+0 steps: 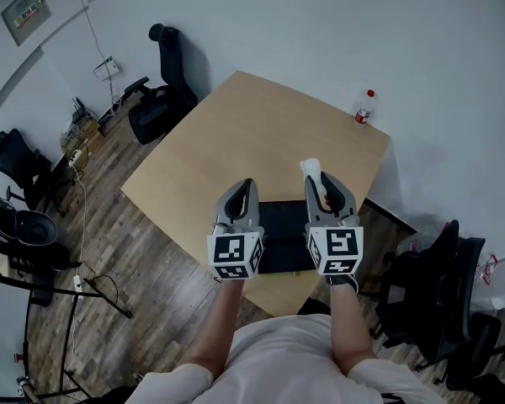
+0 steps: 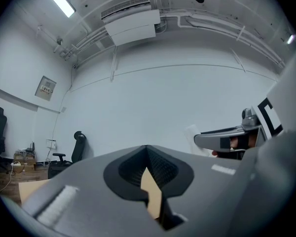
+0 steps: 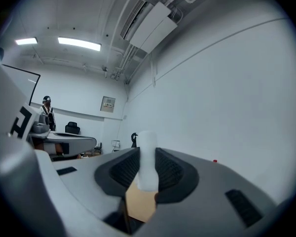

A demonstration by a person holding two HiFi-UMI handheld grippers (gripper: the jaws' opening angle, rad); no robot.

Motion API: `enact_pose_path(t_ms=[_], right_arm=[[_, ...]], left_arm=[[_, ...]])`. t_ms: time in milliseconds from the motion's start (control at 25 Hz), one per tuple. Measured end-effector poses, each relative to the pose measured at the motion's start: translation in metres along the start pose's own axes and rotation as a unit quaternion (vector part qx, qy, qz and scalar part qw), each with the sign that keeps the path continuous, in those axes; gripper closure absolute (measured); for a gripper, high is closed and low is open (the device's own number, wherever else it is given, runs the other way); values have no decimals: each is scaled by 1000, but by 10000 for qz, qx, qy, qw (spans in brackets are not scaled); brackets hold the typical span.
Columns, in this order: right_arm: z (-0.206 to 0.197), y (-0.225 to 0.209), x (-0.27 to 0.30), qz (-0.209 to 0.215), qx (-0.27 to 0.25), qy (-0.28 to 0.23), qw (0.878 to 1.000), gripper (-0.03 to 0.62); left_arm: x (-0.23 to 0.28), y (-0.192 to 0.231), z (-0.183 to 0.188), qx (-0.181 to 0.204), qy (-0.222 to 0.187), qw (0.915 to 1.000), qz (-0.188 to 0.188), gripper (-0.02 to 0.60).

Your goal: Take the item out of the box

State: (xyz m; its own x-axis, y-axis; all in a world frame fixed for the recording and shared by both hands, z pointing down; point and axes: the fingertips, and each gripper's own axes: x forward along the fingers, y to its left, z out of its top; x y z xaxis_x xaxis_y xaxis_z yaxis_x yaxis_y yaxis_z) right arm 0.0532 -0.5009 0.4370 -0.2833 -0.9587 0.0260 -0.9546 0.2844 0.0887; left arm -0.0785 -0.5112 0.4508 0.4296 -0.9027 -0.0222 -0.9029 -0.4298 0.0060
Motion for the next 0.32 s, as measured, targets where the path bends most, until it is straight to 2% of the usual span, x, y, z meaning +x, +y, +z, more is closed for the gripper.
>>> enact_pose_path(t_ms=[320], right_arm=[[-2,9,-9,85,186,-51,9998,487]], left_arm=[[-9,-10,-8,68,51,9998,-173,574]])
